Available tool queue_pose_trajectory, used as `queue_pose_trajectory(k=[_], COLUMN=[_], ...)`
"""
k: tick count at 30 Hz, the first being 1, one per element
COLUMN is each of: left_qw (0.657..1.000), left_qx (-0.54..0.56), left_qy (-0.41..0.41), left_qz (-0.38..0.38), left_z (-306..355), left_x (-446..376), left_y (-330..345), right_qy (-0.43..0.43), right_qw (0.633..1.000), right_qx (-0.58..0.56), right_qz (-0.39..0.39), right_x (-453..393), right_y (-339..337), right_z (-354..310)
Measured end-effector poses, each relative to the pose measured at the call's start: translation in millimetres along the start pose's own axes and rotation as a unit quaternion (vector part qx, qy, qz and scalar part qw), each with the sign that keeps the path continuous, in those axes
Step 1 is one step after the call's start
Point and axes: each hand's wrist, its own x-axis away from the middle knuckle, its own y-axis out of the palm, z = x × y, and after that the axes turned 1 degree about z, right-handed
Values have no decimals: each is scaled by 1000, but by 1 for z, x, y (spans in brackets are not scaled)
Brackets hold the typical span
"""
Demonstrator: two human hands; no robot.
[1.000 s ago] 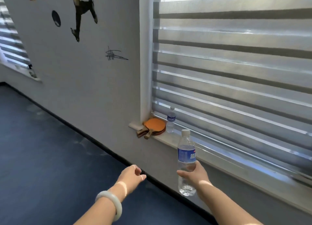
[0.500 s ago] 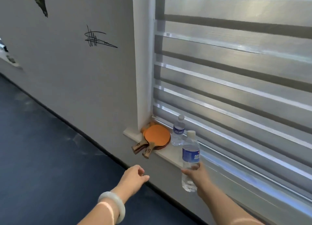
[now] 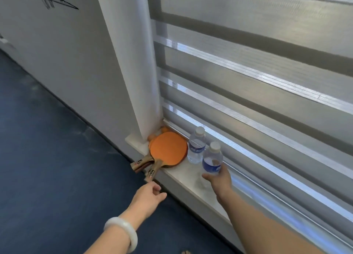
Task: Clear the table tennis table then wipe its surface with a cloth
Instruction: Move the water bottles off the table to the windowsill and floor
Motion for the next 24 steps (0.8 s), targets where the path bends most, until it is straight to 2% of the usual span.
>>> queue_pose_trajectory(k=[5,9,18,24], left_qw=[1000,1000,1000,1000], left_qx=[-8,-13,-11,-3], left_qy=[-18,-19,-20,-19], left_qz=[-4,0,2,3], left_z=[6,15,20,18], left_x=[-12,-17,-16,-13], left_y=[10,12,12,13], right_qy=[0,10,36,32], right_qw=[997,986,998,999], right_qx=[75,166,49,40], right_qz=[-31,-15,-5,-10], right_x=[-14,-21,-39,-38], right_y=[-1,0,9,5], right_z=[16,23,15,14])
